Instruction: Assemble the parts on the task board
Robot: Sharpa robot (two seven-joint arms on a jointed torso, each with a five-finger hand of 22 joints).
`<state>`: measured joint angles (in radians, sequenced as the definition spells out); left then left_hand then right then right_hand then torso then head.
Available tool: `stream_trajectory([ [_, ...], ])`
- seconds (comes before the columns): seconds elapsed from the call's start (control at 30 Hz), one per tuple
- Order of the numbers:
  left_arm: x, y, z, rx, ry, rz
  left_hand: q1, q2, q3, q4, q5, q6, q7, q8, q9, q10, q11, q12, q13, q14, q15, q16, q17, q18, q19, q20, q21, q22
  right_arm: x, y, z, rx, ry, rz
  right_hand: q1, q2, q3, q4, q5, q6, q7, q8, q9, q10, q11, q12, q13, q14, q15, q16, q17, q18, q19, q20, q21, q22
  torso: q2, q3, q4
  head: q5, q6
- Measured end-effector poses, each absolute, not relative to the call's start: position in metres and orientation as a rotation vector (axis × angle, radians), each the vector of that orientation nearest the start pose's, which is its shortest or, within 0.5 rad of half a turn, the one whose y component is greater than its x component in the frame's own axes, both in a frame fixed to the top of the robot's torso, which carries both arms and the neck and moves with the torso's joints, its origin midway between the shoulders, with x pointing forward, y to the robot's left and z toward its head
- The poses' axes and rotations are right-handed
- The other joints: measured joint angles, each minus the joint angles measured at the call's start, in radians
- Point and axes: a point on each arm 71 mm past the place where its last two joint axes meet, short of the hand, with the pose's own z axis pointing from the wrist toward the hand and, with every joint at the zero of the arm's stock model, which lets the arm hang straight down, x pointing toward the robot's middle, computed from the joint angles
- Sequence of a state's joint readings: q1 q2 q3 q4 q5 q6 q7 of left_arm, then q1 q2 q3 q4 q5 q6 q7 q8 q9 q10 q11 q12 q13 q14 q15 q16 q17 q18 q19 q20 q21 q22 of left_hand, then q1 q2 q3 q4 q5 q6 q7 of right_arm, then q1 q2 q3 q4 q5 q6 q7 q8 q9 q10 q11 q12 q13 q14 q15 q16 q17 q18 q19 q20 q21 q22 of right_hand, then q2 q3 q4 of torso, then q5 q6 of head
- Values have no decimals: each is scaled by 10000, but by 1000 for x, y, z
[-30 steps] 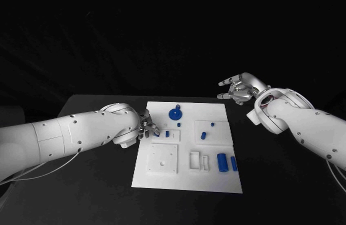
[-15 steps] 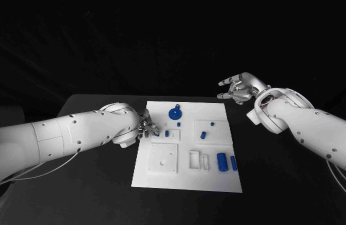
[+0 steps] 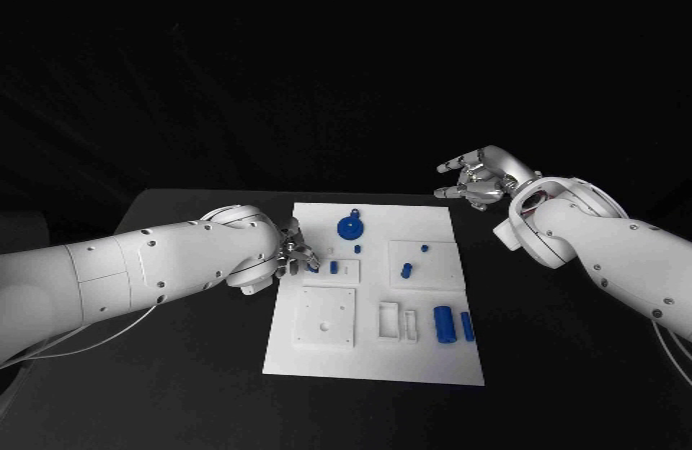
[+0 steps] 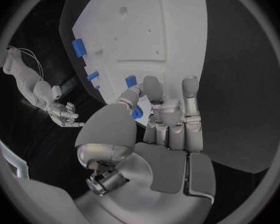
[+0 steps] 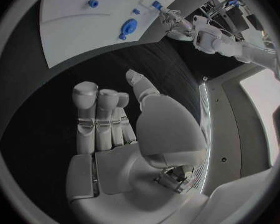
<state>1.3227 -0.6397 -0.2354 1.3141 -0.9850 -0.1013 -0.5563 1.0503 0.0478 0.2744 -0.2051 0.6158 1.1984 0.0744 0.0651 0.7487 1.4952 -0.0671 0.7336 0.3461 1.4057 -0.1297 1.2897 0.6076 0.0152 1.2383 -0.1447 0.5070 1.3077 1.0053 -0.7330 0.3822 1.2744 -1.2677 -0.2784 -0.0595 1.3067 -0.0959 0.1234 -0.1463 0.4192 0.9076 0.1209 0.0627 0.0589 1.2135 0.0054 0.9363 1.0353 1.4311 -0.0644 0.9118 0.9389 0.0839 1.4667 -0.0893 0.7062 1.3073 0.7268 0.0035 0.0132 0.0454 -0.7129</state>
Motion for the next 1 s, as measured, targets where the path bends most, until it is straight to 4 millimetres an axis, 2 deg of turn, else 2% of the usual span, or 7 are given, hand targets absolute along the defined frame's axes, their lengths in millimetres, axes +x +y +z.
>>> stream_trajectory([
  [0.27, 518, 186, -234, -3052, 21930, -2794, 225, -222, 76, -76, -11, 79, 0, 48, -62, 23, 17, 0, 47, -8, -2, 0, 77, 0, -54, 54, 38, -1, 544, -245, -161, 3337, 15419, 7568, 0, 0, 0, 0, 43, 0, 0, 0, 0, 0, 0, 0, 0, 0, 0, 0, 0, 0, 0, 0, 0, 0, 0, 6, -1, -3, -30],
  [0.5, 518, 181, -233, -2818, 21922, -2790, 225, -223, 78, -80, -7, 84, -4, 58, -108, 41, 35, 100, 86, -20, 10, 69, 202, 0, -54, 54, 38, -2, 544, -245, -162, 3344, 15430, 7571, 0, 0, 0, 0, 42, 0, 0, 0, 0, 0, 0, 0, 0, 0, 0, 0, 0, 0, 0, 0, 0, 0, 1, 10, -4, -4, -37],
  [0.73, 518, 178, -233, -2645, 21915, -2771, 272, -269, 77, -82, 376, 88, -7, 37, 27, 52, 46, 232, 181, 17, -25, 185, 452, 1, -54, 54, 79, -2, 543, -245, -163, 3352, 15447, 7578, 1, 0, 28, -28, 42, 0, 0, 0, 1, 0, 0, 0, 0, 0, 0, 0, 0, 1, 0, 0, 0, 0, 0, 10, -1, -4, -51],
  [0.83, 518, 177, -233, -2585, 21909, -2759, 272, -269, 95, -64, 417, 91, -10, 8, 104, 52, 46, 291, 218, 18, -25, 185, 505, 159, -54, 125, 120, -3, 543, -245, -163, 3354, 15451, 7579, 1, -1, 28, -28, 42, 0, 0, 0, 0, 0, 0, 0, 0, 0, 0, 0, 0, 0, 0, 0, 0, 0, 0, 10, 1, -4, -54],
  [1.0, 518, 176, -232, -2513, 21910, -2750, 272, -269, 123, -37, 418, 92, -11, -15, 186, 52, 46, 291, 237, 19, -24, 185, 548, 158, -52, 126, 157, -4, 543, -245, -163, 3353, 15455, 7588, 1, -1, 28, -28, 89, 0, 0, 0, 0, 0, 0, 0, 0, 0, 0, 0, -1, 0, 0, 0, 0, 0, -1, 8, 6, -9, -48],
])
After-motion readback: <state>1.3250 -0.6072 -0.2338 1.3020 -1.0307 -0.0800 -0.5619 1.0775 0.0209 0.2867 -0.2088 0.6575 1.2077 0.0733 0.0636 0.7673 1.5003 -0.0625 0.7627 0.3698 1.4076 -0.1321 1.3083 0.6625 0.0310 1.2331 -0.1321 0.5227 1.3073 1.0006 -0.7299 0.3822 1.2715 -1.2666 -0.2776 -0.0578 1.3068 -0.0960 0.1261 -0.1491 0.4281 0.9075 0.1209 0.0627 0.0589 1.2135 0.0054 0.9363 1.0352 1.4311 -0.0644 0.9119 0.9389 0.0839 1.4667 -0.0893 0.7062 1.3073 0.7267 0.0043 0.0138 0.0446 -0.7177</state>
